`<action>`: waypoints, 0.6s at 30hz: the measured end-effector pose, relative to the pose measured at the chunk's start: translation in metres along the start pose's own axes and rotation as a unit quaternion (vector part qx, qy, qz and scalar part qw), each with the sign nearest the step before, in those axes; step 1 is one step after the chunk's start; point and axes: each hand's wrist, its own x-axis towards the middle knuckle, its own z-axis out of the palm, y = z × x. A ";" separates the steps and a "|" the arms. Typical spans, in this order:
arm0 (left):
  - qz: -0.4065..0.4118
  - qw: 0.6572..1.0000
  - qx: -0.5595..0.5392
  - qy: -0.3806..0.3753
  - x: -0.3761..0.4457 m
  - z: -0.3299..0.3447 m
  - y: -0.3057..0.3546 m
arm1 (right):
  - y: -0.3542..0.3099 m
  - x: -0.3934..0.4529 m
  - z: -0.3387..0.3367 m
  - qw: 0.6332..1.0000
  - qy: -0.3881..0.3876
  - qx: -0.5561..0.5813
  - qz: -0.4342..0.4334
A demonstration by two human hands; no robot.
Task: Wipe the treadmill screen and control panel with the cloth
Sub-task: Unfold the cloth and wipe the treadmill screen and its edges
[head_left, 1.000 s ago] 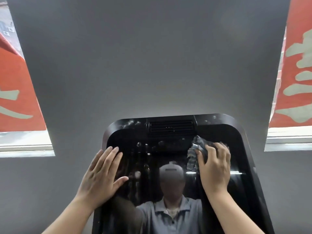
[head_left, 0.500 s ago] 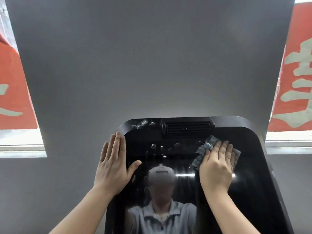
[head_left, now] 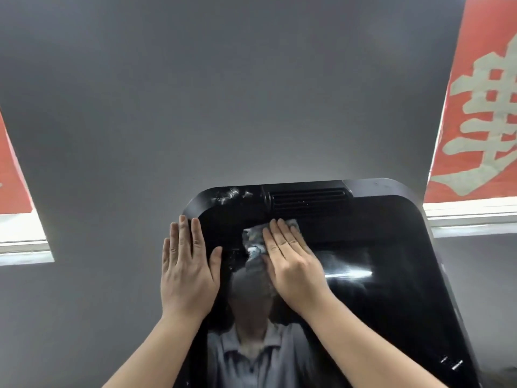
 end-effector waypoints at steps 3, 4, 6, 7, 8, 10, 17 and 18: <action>-0.008 1.000 -0.011 -0.015 -0.001 -0.002 0.000 | 0.050 -0.013 -0.016 0.996 0.006 -0.052 0.079; -0.010 1.000 -0.012 -0.021 0.000 -0.003 0.000 | 0.055 -0.016 -0.017 0.990 0.012 -0.063 0.129; -0.013 0.999 -0.014 -0.031 0.001 -0.004 -0.002 | 0.048 -0.014 -0.012 0.965 0.027 -0.072 0.252; -0.014 0.999 -0.017 -0.035 0.001 -0.004 -0.001 | 0.038 -0.008 -0.007 0.946 0.032 -0.076 0.314; -0.015 0.999 -0.020 -0.040 0.001 -0.004 -0.002 | 0.025 0.000 -0.002 0.926 0.039 -0.077 0.367; -0.018 0.998 -0.031 -0.046 0.000 -0.003 -0.002 | -0.012 0.019 0.008 0.907 0.051 -0.073 0.411; -0.041 0.989 -0.129 -0.061 0.001 -0.006 -0.004 | -0.108 0.021 0.023 0.994 -0.014 0.003 0.105; -0.044 0.987 -0.142 -0.064 0.001 -0.007 -0.004 | -0.096 0.016 0.019 0.999 -0.033 0.010 0.036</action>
